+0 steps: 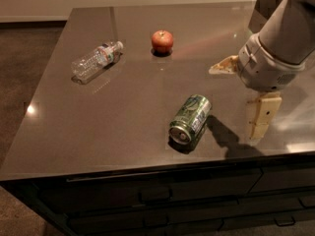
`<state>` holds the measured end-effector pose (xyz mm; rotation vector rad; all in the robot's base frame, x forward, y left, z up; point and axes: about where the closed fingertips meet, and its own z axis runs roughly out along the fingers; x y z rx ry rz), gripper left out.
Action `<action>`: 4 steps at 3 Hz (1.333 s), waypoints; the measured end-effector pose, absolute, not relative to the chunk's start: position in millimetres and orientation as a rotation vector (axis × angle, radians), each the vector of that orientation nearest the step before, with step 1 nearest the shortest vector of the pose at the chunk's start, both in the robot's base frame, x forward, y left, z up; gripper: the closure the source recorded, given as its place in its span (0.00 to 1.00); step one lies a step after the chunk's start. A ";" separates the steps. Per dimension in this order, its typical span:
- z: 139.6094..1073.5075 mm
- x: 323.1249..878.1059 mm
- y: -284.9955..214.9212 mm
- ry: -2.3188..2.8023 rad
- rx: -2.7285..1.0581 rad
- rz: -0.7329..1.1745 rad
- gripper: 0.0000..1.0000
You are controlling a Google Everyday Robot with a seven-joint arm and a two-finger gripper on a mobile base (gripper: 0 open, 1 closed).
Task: Place green can upright
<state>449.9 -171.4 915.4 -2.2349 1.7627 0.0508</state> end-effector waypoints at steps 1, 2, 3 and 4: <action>903.7 455.4 -147.9 1.602 -2.321 0.098 0.00; 898.6 464.9 -129.9 1.461 -2.402 0.098 0.00; 887.8 468.1 -118.0 1.351 -2.520 0.113 0.00; 874.4 463.7 -108.2 1.260 -2.645 0.135 0.00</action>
Offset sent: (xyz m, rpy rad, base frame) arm 0.0274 0.0608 -0.0226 0.0237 -0.0493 0.3833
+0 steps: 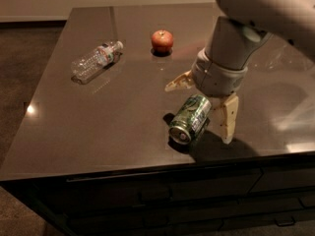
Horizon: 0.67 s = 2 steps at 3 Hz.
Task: Place green can upright
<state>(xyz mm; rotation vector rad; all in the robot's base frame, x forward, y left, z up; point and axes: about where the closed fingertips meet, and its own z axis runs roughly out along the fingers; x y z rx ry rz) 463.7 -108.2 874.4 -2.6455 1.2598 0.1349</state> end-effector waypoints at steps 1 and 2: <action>857.8 454.8 -97.1 1.159 -2.777 0.151 0.00; 849.9 451.2 -89.6 1.110 -2.829 0.146 0.00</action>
Offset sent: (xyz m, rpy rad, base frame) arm -0.0203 0.0243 -0.0347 -0.1415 0.0631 0.2029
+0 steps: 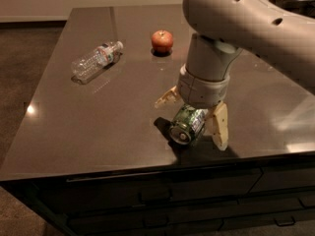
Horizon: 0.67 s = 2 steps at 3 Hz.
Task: Place green can upright
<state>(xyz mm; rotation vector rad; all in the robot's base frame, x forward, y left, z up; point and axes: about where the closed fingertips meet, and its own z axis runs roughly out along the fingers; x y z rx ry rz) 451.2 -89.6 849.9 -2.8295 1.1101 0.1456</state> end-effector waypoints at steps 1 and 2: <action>847.2 451.5 -78.7 1.097 -2.838 0.106 0.18; 847.6 458.3 -74.2 1.165 -2.838 0.071 0.40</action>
Offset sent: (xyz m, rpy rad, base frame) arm 0.0137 0.0193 -0.0020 -0.0944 -0.0289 -0.1020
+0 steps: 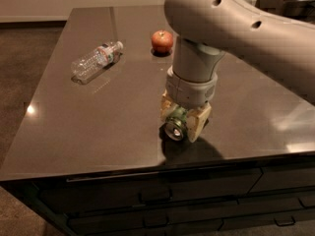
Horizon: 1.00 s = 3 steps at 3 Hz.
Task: Place green can upright
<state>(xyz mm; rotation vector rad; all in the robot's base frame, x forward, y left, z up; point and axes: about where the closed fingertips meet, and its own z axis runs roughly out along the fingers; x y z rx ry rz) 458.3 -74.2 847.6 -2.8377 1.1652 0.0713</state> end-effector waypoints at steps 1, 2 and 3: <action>858.8 473.4 -72.9 1.333 -2.764 0.054 0.63; 881.9 491.5 -70.2 1.511 -2.608 0.063 0.86; 909.6 513.3 -65.4 1.675 -2.384 0.158 1.00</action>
Offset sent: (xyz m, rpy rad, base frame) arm 0.0553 0.0054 0.0681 0.1144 -0.0042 -0.4689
